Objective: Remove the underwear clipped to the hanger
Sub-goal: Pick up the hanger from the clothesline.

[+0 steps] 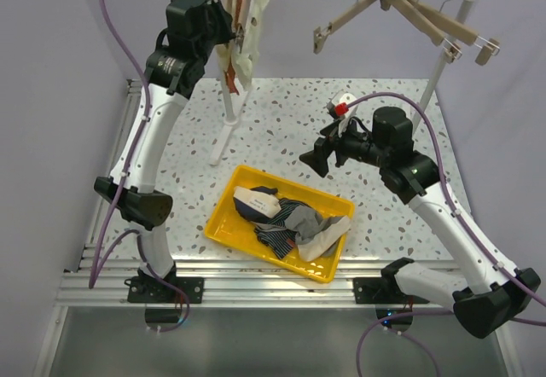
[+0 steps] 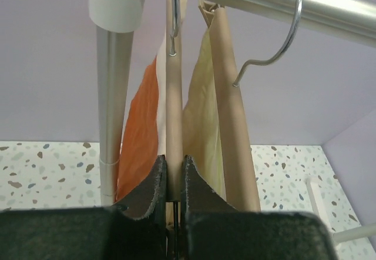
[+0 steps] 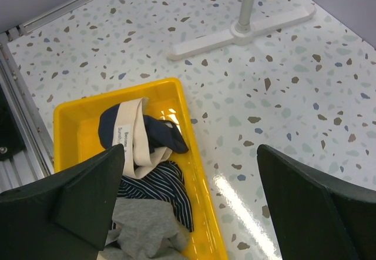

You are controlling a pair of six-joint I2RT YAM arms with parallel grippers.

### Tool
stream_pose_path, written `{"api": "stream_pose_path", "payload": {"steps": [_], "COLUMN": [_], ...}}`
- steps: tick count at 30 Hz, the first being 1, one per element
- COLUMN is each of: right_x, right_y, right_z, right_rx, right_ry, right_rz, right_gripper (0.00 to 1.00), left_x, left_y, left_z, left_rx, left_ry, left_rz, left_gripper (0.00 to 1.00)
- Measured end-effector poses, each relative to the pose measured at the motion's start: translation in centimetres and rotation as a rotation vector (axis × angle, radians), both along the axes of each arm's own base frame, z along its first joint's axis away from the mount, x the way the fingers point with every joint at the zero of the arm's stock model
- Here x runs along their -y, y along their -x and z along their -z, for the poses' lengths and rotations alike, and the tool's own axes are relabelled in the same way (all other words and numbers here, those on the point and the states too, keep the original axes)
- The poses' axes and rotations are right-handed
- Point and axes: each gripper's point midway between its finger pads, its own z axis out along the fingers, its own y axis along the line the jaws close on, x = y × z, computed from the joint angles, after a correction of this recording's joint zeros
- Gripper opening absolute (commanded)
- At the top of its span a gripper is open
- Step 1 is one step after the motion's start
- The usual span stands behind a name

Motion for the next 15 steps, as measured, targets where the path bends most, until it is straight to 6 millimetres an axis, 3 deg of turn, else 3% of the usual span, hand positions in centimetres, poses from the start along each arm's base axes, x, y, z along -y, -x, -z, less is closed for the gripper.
{"api": "stream_pose_path", "payload": {"steps": [5, 15], "right_x": [0.1, 0.6], "right_y": [0.1, 0.1], "right_z": [0.1, -0.1], "right_rx": [-0.006, -0.007], "right_ry": [-0.004, -0.015], "right_rz": [0.0, 0.014], "right_gripper": [0.98, 0.99], "left_x": [0.5, 1.6], "left_y": [0.0, 0.0], "left_z": [-0.3, -3.3], "left_rx": [0.021, 0.155], "left_ry": [-0.027, -0.081], "left_rz": [-0.005, -0.005], "left_gripper": [0.0, 0.0]}}
